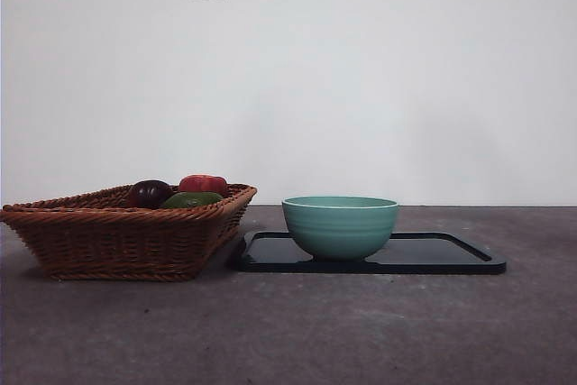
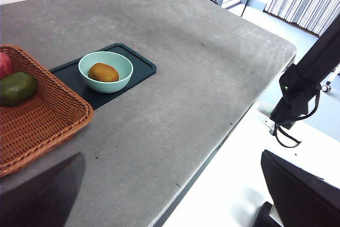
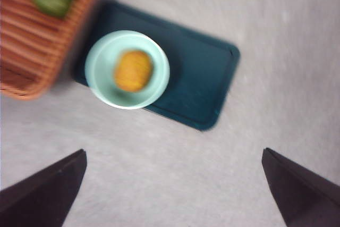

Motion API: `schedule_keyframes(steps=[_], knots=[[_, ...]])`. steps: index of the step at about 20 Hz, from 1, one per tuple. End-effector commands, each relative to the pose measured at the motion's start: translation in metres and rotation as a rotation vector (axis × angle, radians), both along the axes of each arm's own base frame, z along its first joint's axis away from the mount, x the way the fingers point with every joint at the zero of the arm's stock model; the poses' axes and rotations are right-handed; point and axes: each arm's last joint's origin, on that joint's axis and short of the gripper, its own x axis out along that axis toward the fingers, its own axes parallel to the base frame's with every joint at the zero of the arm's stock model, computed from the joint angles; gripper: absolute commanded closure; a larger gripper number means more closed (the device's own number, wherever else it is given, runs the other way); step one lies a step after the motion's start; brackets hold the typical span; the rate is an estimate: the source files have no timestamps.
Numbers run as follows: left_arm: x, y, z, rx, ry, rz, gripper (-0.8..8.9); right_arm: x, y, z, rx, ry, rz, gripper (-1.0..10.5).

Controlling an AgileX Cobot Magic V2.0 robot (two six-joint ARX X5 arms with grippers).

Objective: Pick up the wifruite, put it on the bowl, pick up the plate, put it on desk

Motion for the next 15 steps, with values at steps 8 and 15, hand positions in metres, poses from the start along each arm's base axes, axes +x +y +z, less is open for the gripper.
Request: schedule_keyframes(steps=[8,15], knots=[[0.000,0.000,0.009,-0.077,-0.044,-0.010,2.83,-0.117,-0.042,-0.008,0.102,-0.061,0.069,3.9],[0.001,-0.002,0.020,-0.208,-0.039,0.008,2.83,-0.170,-0.075,-0.084,0.222,-0.088,0.037,3.9]])
